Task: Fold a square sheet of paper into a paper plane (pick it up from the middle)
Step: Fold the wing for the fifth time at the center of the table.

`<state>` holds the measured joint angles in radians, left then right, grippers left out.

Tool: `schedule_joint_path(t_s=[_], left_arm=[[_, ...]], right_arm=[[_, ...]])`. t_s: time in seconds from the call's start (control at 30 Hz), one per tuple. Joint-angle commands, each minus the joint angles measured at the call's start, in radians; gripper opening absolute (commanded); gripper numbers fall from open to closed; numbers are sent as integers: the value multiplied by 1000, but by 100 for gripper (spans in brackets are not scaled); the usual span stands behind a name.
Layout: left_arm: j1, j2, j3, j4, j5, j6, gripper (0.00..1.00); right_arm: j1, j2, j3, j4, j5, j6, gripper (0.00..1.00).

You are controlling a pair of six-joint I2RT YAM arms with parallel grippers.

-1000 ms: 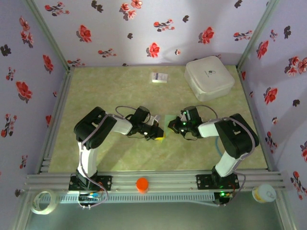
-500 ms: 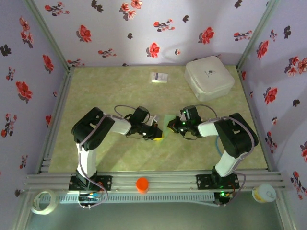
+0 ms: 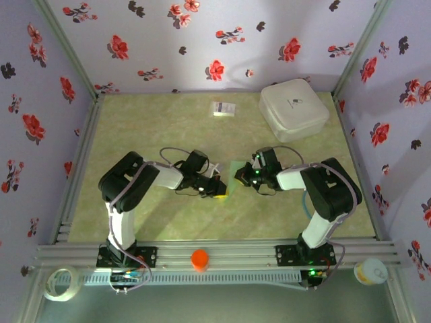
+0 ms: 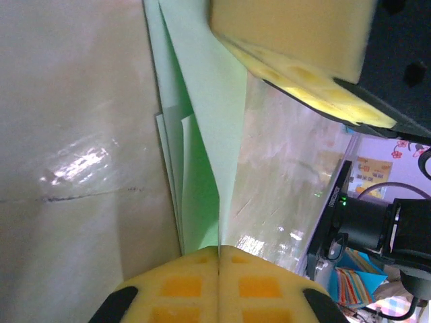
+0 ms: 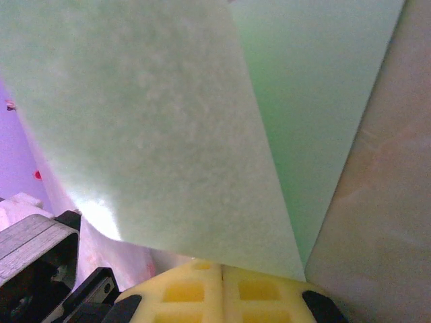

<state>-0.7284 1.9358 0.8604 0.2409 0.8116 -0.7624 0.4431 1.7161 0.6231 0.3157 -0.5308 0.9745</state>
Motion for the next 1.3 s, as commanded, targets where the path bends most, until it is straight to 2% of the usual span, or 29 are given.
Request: schedule_joint_path(t_s=[0.0, 0.03, 0.07, 0.13, 0.17, 0.27, 0.47, 0.5, 0.6, 0.73, 0.77, 0.83, 0.87, 0.93, 0.97, 1.03, 1.27], left_arm=[[-10, -8, -28, -174, 6, 52, 0], [-12, -7, -25, -182, 7, 58, 2], [-17, -9, -20, -195, 6, 65, 9], [-24, -11, -17, -216, 6, 78, 11], [-28, -12, -13, -229, 4, 86, 11], [-36, -16, -6, -281, -21, 117, 0], [-47, -20, 0, -335, -50, 146, 0], [-49, -21, 1, -341, -52, 149, 5], [-54, -28, 1, -364, -68, 158, 6], [-55, -37, -3, -387, -91, 165, 2], [-55, -38, -5, -388, -92, 164, 4], [-57, -42, -6, -396, -93, 167, 14], [-57, -42, -7, -397, -93, 169, 14], [-56, -45, -10, -400, -93, 169, 11], [-59, -46, -9, -403, -94, 171, 6], [-59, -46, -10, -409, -99, 171, 1], [-60, -58, -16, -416, -107, 175, 0]], right_arm=[[-3, 39, -4, -108, 91, -37, 5], [-3, 39, -5, -111, 93, -37, 5], [-2, 39, -4, -113, 95, -37, 5], [-3, 38, -5, -116, 97, -39, 5], [-3, 37, -4, -120, 98, -39, 5], [-1, 39, -1, -125, 100, -41, 5], [0, 43, 3, -134, 102, -45, 5], [0, 45, 4, -133, 102, -45, 5], [0, 47, 5, -136, 104, -47, 5], [3, 50, 7, -139, 104, -48, 5], [3, 51, 7, -139, 105, -48, 5], [5, 51, 6, -140, 107, -48, 4], [5, 53, 8, -139, 106, -49, 4], [6, 53, 9, -141, 106, -48, 4], [6, 54, 10, -141, 108, -48, 4], [6, 54, 9, -141, 108, -49, 4], [11, 62, 14, -147, 110, -49, 4]])
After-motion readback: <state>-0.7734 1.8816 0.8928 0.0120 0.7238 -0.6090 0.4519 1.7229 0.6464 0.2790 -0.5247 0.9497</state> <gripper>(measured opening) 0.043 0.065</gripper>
